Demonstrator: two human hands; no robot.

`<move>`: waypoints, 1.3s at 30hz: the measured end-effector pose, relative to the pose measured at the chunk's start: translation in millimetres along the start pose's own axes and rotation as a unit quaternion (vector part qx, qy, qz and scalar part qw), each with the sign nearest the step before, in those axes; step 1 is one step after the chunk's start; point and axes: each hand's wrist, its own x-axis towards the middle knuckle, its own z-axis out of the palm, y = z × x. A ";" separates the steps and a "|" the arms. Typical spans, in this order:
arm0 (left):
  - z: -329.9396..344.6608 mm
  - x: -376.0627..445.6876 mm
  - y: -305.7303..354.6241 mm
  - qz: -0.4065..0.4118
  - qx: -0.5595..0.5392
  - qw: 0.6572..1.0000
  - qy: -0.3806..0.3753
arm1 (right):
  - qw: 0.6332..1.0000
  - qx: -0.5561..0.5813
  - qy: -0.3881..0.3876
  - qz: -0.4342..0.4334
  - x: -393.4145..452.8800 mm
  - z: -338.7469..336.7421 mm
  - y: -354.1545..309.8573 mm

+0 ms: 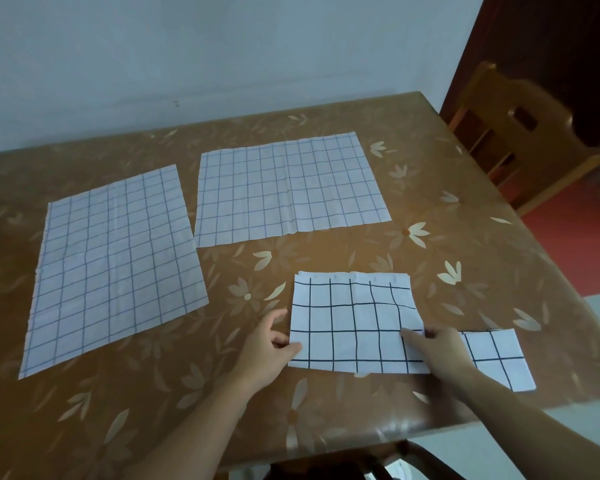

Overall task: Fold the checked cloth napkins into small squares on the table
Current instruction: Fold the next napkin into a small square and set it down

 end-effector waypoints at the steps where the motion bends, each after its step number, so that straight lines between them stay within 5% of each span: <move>1: 1.3 -1.0 -0.5 0.002 0.003 1.000 0.004 | 1.000 -0.003 0.008 0.001 0.1 0.1 -1.6; 13: 14.7 -0.9 2.6 0.010 0.178 0.983 0.049 | 0.996 -0.081 0.028 0.023 6.2 2.9 -11.7; 18: 39.5 -6.1 7.1 0.186 0.334 0.916 0.118 | 0.993 -0.096 0.069 -0.018 -3.3 -7.3 -21.4; 22: 76.5 -3.3 19.2 0.244 0.406 0.880 0.040 | 0.928 -0.234 0.153 -0.247 -19.1 -3.2 -19.4; 25: 85.7 0.3 23.9 0.223 0.417 0.879 0.057 | 0.843 -0.352 0.026 -0.407 -31.9 28.6 -14.2; 28: 79.7 3.5 22.0 0.246 0.411 0.876 0.060 | 0.816 -0.434 -0.058 -0.378 -31.6 39.8 -2.0; 35: 31.8 -4.3 -6.1 0.209 0.422 0.879 0.075 | 0.796 -0.499 0.064 -0.336 -20.4 -7.2 23.5; 39: 33.3 -13.8 -4.1 0.243 0.412 0.871 0.108 | 0.777 -0.491 0.076 -0.387 -28.2 6.4 18.7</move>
